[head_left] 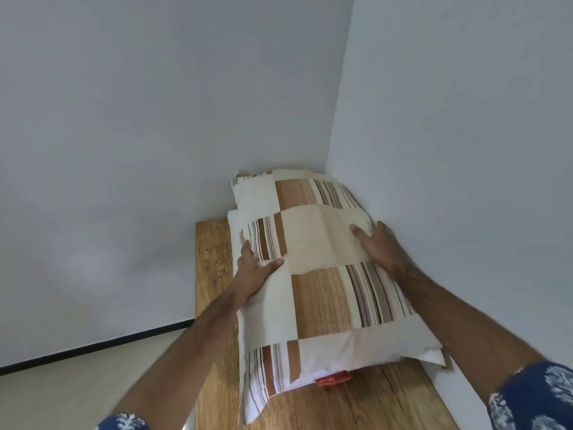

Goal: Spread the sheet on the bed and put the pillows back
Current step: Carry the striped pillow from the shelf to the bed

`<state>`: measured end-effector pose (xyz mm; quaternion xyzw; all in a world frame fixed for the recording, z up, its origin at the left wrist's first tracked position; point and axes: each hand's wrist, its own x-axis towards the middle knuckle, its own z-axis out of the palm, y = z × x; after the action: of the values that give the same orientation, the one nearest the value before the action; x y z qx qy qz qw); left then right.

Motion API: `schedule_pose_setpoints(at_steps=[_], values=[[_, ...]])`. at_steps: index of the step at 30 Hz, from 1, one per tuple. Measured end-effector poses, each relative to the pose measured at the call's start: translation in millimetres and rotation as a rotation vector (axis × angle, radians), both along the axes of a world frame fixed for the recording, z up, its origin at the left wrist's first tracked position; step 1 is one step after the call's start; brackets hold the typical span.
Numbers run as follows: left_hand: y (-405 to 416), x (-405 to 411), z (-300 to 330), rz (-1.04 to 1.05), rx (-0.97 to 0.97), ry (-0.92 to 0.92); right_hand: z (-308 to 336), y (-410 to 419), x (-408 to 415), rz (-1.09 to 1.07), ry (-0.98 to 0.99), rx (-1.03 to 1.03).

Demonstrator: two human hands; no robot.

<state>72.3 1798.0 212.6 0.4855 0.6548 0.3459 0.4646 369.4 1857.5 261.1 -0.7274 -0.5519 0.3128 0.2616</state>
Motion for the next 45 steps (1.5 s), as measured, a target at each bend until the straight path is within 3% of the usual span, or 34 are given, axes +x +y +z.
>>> schedule_pose_setpoints(at_steps=[7, 15, 19, 23, 30, 38, 45], values=[[-11.3, -20.8, 2.5, 0.067, -0.063, -0.456, 23.5, 25.4, 6.1, 0.046, 0.498, -0.087], [-44.0, -32.3, 45.1, 0.247, -0.05, -0.707, 58.9, -13.1, -35.6, 0.258, 0.765, -0.114], [-71.2, -50.5, 54.1, 0.317, 0.007, -0.734, 81.0, -28.7, -61.0, 0.365, 0.758, -0.073], [-103.9, -85.3, 65.8, 0.4, 0.104, -0.716, 112.9, -42.1, -99.3, 0.346, 0.81, -0.052], [-213.0, -172.8, 99.4, 0.639, 0.37, -0.558, 136.6, -95.6, -221.0, 0.57, 0.853, -0.391], [-449.9, -259.8, 107.4, 1.04, 0.518, -0.432, 138.9, -256.1, -397.4, 0.978, 0.717, -0.474], [-709.7, -276.5, 100.7, 1.42, 0.55, -0.211, 124.9, -471.1, -512.7, 1.336, 0.616, -0.52]])
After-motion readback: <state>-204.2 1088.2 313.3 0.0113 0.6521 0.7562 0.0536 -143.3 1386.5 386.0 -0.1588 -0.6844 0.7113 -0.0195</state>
